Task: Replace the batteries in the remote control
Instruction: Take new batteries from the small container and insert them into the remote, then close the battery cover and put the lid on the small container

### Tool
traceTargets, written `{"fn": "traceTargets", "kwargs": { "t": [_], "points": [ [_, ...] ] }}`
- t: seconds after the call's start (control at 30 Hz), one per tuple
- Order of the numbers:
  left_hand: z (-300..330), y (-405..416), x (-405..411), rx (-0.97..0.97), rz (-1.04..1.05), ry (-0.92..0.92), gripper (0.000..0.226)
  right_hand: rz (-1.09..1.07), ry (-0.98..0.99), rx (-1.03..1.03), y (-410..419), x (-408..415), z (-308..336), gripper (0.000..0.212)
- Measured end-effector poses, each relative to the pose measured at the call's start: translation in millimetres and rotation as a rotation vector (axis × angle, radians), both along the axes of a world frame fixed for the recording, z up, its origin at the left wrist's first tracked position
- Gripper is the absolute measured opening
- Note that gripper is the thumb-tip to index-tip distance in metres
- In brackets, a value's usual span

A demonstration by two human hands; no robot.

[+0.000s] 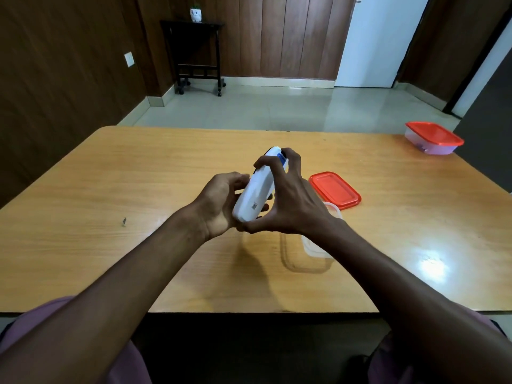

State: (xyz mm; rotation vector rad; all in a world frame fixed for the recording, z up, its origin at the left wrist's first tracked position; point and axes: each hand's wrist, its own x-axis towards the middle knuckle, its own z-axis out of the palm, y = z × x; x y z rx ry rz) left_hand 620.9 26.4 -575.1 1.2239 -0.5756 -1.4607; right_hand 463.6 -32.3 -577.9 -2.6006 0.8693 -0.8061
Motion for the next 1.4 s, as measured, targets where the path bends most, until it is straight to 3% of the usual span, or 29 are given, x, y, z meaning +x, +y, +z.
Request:
{"fn": "traceTargets", "kwargs": {
  "t": [0.17,0.33,0.63,0.87,1.4],
  "points": [
    [1.5,-0.3,0.3,-0.029,0.097,0.053,0.022,0.104,-0.029,0.100,-6.5,0.8,-5.6,0.114],
    [-3.3,-2.5,2.0,-0.065,0.197,0.036,0.039,0.133,-0.036,0.305,0.5,0.7,-3.2,0.118],
    [-6.9,-4.8,-0.4,-0.078,0.294,0.008,0.021,-0.002,-0.069,0.187,6.9,8.7,-8.5,0.096],
    [-9.4,-5.9,-3.9,-0.093,0.265,-0.013,0.024,-0.110,-0.071,0.095,5.9,11.5,-13.1,0.074],
    [-7.3,-4.7,-8.6,-0.072,0.228,-0.002,0.029,-0.218,-0.097,0.168,7.2,14.3,-17.1,0.070]
  ]
}}
